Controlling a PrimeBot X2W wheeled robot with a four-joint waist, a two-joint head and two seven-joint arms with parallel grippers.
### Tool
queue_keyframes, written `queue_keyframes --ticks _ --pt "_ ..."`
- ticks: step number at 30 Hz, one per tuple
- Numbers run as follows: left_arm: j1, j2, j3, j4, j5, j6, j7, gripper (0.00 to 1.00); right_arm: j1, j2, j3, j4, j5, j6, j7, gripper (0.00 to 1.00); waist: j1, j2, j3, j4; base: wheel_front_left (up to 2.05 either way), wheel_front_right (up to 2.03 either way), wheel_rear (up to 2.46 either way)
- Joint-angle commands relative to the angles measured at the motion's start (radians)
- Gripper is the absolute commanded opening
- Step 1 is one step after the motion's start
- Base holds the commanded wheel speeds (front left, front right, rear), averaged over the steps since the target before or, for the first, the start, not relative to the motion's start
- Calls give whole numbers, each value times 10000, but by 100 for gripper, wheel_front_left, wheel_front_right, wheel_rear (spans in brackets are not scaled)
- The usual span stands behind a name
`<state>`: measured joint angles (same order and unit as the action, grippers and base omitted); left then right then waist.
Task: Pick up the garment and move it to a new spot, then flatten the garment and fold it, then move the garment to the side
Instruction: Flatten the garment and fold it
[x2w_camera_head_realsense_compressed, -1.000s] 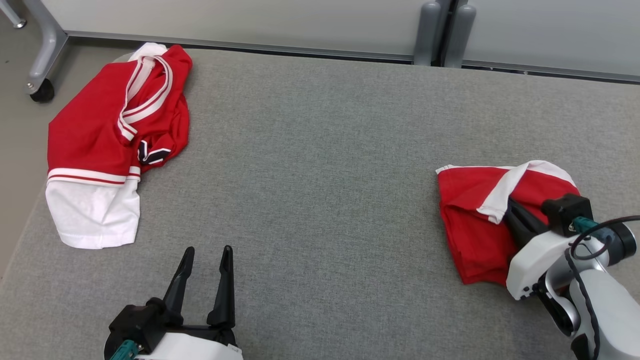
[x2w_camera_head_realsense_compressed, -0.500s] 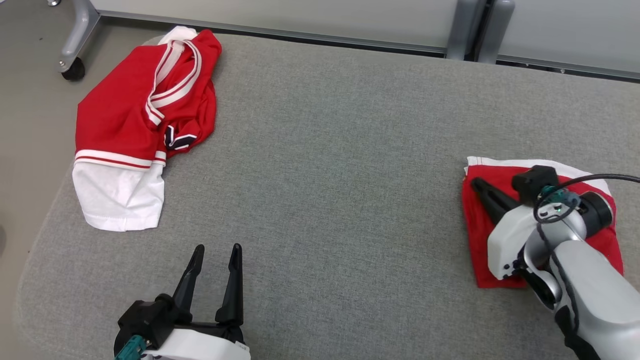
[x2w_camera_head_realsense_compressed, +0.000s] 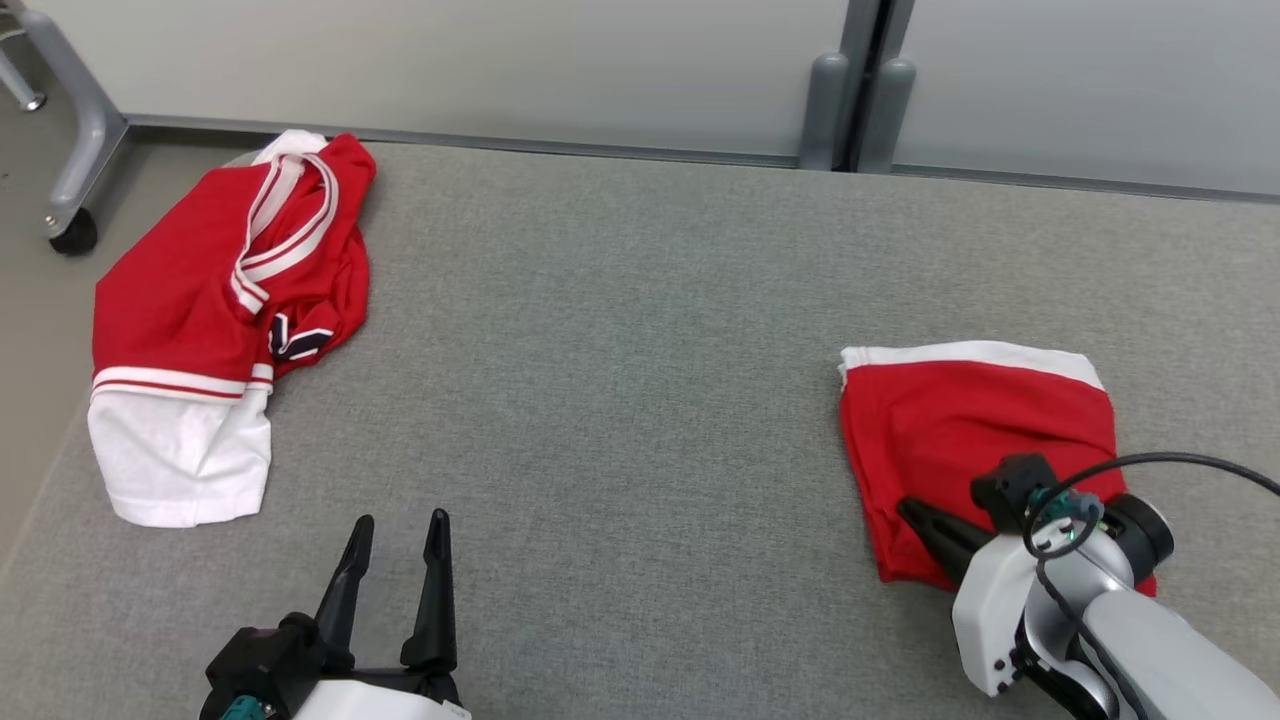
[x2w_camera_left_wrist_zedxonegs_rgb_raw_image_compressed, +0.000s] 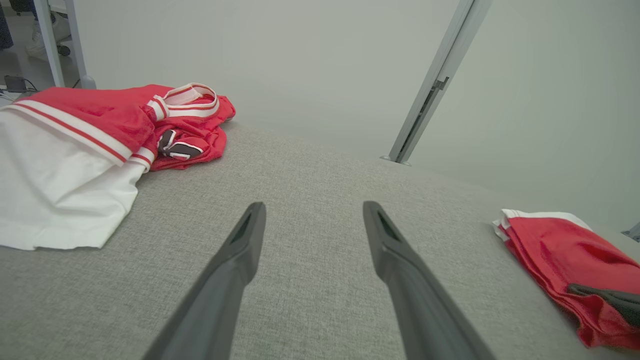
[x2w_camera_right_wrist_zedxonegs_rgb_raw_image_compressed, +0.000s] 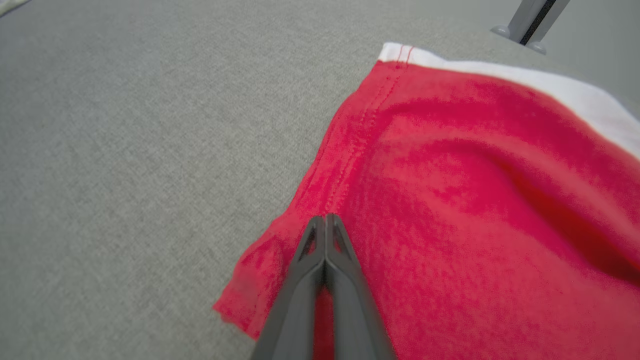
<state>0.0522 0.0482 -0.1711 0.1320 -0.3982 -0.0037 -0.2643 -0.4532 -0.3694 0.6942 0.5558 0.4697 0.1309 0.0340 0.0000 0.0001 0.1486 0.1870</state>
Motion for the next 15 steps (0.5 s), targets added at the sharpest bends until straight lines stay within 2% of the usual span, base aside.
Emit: queue_keyframes --ticks 1,4,8,13,14,15 --pt "34 42 84 -6 30 -26 0 100 172 -115 72 -42 87 -3 69 0 0 -1 -222 -264 0 0 0" --pt "134 39 172 4 97 -48 0 100 487 -305 343 -311 330 -3 81 0 0 -1 -376 -501 0 0 0" --pt "330 41 364 46 204 -93 0 100 685 -319 376 -744 544 -3 -452 0 0 -1 -640 -788 0 0 0" --pt "672 43 655 88 412 -180 0 100 1256 -385 -569 -1324 621 -3 -1468 0 0 -1 -1203 -880 0 0 0" --pt "766 38 724 69 448 -182 0 100 1490 -395 -958 -1442 583 -3 -1742 10 0 -1 -1363 -873 0 0 0" --pt "851 41 805 15 491 -183 0 100 1745 -421 -1374 -1561 478 -3 -2035 31 0 -1 -1509 -866 0 0 0"
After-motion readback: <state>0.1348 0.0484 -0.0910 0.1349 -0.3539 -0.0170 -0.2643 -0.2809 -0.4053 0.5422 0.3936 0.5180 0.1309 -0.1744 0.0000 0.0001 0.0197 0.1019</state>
